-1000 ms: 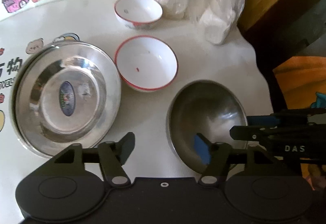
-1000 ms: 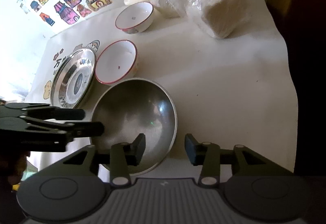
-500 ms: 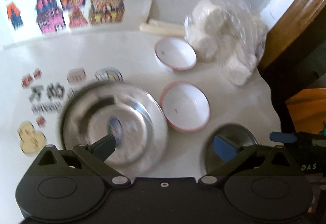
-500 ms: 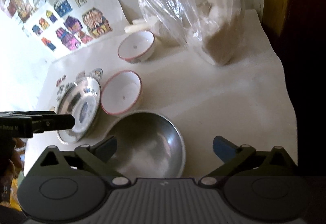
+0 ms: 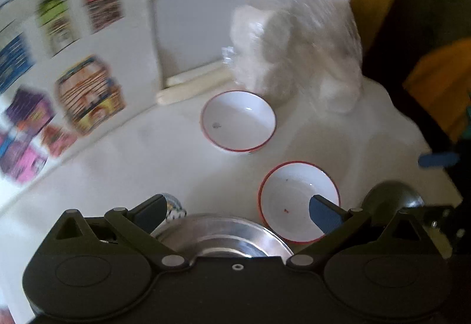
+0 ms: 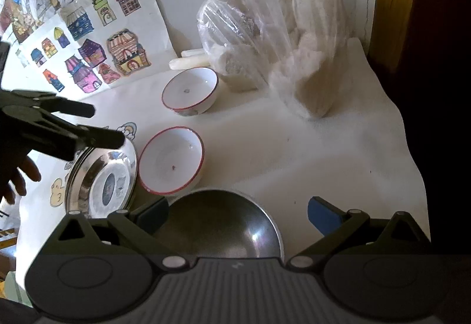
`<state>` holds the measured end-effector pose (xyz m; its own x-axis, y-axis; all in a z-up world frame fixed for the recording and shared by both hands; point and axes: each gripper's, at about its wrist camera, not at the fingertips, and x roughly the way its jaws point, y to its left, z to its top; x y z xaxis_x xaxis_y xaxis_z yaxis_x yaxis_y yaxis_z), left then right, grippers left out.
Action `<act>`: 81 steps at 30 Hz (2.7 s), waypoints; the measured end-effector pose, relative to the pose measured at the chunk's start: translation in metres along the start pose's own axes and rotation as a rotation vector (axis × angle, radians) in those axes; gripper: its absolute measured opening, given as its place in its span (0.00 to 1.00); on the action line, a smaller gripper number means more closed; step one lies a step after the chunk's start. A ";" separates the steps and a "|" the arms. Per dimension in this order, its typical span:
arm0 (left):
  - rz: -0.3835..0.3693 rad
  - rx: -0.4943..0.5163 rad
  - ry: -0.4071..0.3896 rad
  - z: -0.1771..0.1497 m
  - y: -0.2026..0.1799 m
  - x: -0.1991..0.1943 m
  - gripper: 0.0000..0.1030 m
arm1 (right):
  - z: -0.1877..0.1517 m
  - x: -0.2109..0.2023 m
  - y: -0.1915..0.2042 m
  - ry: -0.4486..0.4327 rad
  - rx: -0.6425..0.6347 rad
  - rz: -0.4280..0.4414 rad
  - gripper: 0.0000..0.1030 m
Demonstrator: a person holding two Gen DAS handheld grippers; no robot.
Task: Organize plates and bowls
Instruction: 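Move both grippers to the red-rimmed white bowl and close on its rim, then lift the white bowl with both grippers and lower it into the steel bowl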
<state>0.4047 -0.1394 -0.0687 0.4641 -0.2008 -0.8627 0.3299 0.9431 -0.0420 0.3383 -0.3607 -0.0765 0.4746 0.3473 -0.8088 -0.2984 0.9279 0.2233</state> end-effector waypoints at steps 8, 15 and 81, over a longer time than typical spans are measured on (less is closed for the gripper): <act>-0.071 0.262 0.089 0.016 -0.009 0.039 0.99 | 0.014 0.025 0.016 0.011 -0.014 -0.007 1.00; -0.089 0.269 0.162 0.022 -0.002 0.060 0.99 | 0.028 0.050 0.025 0.051 -0.034 -0.025 0.93; -0.211 -0.131 0.116 0.033 -0.055 0.001 0.05 | 0.032 -0.013 -0.016 0.016 0.134 0.052 0.06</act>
<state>0.4142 -0.2007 -0.0504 0.2964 -0.3722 -0.8796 0.2968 0.9113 -0.2855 0.3632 -0.3754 -0.0523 0.4475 0.3938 -0.8029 -0.2081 0.9190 0.3347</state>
